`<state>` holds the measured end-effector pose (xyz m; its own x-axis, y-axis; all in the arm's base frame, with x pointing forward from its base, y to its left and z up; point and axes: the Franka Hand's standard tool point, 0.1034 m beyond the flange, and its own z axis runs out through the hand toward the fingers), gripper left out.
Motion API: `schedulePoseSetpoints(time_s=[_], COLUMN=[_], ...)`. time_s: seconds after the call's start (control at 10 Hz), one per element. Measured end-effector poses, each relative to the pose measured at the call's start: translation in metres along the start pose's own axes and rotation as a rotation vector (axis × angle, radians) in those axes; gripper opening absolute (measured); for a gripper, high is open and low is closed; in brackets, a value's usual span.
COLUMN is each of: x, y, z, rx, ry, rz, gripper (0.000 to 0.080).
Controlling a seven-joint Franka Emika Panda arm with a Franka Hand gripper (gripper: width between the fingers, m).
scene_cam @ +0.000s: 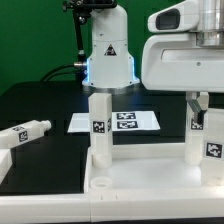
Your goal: Assemble desk
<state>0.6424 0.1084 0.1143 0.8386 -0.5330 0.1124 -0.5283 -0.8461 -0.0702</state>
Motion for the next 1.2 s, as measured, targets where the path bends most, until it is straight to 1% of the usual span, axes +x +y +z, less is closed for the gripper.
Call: schedulePoseSetpoints(time_s=[0.1, 0.2, 0.3, 0.4, 0.5, 0.6, 1.0, 1.2], x=[0.0005, -0.0006, -0.0015, -0.0018, -0.003, -0.0022, -0.0024, 0.0002], y=[0.0008, 0.0024, 0.0055, 0.0078, 0.0063, 0.0053, 0.0053, 0.0062], z=[0.0, -0.0004, -0.0012, -0.0018, -0.0004, -0.0002, 0.0, 0.0001], rx=[-0.001, -0.014, -0.034, -0.042, -0.025, 0.001, -0.01, -0.005], ry=[0.0, -0.008, -0.025, -0.041, -0.061, -0.086, -0.088, -0.078], rz=[0.073, 0.234, 0.42, 0.616, 0.827, 1.007, 1.243, 1.41], gripper=[0.0284, 0.0284, 0.0284, 0.0284, 0.0284, 0.0284, 0.0285, 0.0286])
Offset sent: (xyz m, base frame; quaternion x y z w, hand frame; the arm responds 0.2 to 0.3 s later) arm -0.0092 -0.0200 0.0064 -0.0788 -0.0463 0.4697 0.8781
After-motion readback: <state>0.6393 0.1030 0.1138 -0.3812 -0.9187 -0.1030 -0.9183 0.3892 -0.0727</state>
